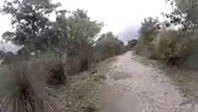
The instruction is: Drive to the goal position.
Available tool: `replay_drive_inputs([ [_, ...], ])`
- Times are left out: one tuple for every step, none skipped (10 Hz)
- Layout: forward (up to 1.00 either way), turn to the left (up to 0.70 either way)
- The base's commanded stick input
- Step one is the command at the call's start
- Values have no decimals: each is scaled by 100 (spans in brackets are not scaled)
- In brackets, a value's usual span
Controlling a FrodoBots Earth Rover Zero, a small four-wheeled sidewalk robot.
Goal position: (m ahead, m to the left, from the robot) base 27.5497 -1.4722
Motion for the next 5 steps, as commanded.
replay_drive_inputs([
  [68, -34],
  [68, -34],
  [68, -34],
  [68, -28],
  [68, 0],
])
